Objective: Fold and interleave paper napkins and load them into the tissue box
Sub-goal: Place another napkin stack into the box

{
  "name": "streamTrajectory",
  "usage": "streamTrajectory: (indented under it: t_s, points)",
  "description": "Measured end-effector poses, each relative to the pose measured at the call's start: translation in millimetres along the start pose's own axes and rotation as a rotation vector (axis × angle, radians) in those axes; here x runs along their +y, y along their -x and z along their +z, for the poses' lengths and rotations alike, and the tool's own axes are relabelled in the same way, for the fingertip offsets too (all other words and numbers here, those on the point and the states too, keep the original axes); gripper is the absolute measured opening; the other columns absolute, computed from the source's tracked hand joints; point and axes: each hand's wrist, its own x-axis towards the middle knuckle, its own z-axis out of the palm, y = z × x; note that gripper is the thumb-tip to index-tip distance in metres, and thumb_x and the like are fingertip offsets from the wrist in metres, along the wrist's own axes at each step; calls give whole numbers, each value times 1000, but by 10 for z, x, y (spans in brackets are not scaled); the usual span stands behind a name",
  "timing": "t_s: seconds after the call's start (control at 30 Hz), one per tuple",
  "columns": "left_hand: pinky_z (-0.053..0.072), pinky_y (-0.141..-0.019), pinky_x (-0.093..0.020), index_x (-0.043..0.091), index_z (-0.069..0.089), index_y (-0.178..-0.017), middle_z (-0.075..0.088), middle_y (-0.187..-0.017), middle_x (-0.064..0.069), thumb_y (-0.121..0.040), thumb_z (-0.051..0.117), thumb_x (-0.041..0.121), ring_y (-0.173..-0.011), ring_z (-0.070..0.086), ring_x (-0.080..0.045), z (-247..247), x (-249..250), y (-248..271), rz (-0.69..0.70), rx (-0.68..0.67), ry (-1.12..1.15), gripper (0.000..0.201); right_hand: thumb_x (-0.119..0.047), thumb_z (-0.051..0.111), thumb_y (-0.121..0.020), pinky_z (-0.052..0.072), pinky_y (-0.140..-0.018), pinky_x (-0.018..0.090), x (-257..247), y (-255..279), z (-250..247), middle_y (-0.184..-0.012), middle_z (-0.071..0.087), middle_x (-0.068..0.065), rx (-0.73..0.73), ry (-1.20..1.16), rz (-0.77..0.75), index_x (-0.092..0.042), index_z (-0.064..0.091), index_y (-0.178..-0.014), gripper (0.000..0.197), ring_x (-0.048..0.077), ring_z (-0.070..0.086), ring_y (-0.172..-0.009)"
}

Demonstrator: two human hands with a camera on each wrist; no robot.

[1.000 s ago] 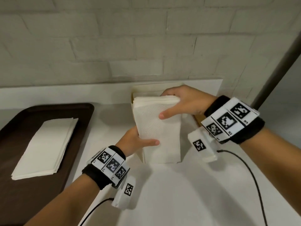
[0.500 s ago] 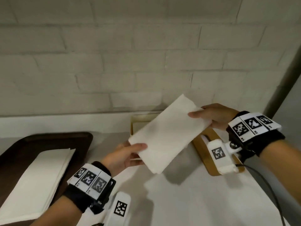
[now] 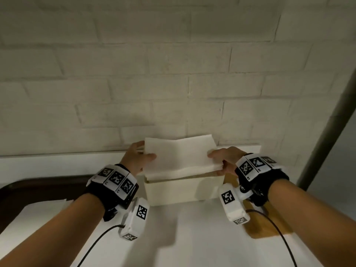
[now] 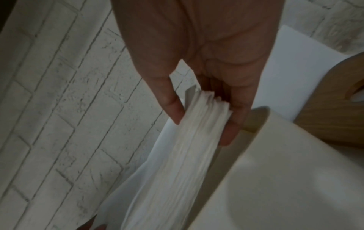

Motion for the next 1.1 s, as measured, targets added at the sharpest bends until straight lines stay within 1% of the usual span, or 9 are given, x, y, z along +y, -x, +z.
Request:
streamTrajectory:
  t_s: [0.2, 0.33, 0.47, 0.57, 0.67, 0.77, 0.87, 1.0, 1.1]
  points:
    - [42, -95, -34, 11, 35, -138, 57, -127, -18, -88, 56, 12, -117, 54, -32, 115, -139, -71, 41, -17, -541, 55, -20, 62, -85, 43, -102, 39, 48, -44, 119, -137, 46, 18, 76, 482, -57, 3, 33, -137, 63, 33, 49, -123]
    - [40, -95, -32, 7, 33, -139, 50, -134, -17, -92, 45, 12, -122, 48, -32, 185, -92, -108, 47, -50, -809, 48, -17, 55, -89, 46, -78, 30, 32, -65, 209, -134, 48, 18, 91, 681, -86, 3, 35, -133, 52, 32, 51, -121]
    - [42, -99, -35, 3, 40, -135, 49, -135, -18, -93, 43, 13, -122, 49, -33, 166, -57, -131, 21, -75, -933, 43, -16, 58, -88, 42, -101, 37, 31, -68, 239, -137, 46, 17, 107, 734, -66, 0, 23, -141, 65, 32, 47, -125]
    - [42, -102, -37, 0, 35, -138, 45, -139, -20, -94, 45, 18, -124, 48, -34, 131, 34, -89, 36, -54, -965, 48, -16, 56, -88, 45, -99, 35, 24, -37, 212, -135, 47, 17, 91, 770, -84, -3, 18, -143, 68, 31, 49, -122]
    - [38, -105, -34, 6, 35, -140, 45, -140, -17, -95, 46, 24, -127, 45, -30, 73, 123, 8, 227, 3, -1027, 50, -18, 53, -90, 42, -96, 32, 40, 20, 159, -139, 41, 15, 97, 860, -230, -12, 20, -145, 64, 30, 46, -125]
    - [31, -106, -28, 14, 43, -137, 42, -144, -7, -96, 44, 25, -130, 43, -23, 92, 119, 114, 374, -198, -1135, 42, -14, 47, -93, 33, -103, 27, 64, 27, 145, -142, 34, 10, 36, 959, -411, -15, 41, -137, 44, 25, 40, -129]
    - [23, -109, -24, 16, 37, -141, 31, -151, -4, -97, 41, 31, -138, 31, -18, 195, 34, 118, 324, -405, -1244, 46, -18, 47, -94, 30, -106, 26, 79, -26, 199, -142, 42, 6, -113, 1080, -370, -16, 49, -133, 39, 21, 41, -131]
    - [23, -110, -28, 10, 32, -143, 31, -151, -12, -96, 39, 37, -140, 27, -21, 287, -60, 51, 221, -481, -1312, 54, -23, 45, -95, 23, -104, 16, 67, -51, 183, -149, 37, 0, -220, 1150, -320, -19, 44, -137, 42, 16, 34, -136]
    - [24, -109, -29, 10, 31, -143, 32, -149, -15, -95, 41, 42, -139, 29, -24, 332, -75, -11, 193, -475, -1320, 58, -31, 50, -92, 27, -107, 23, 52, -93, 144, -147, 40, -1, -209, 1136, -281, -29, 45, -136, 44, 18, 38, -134]
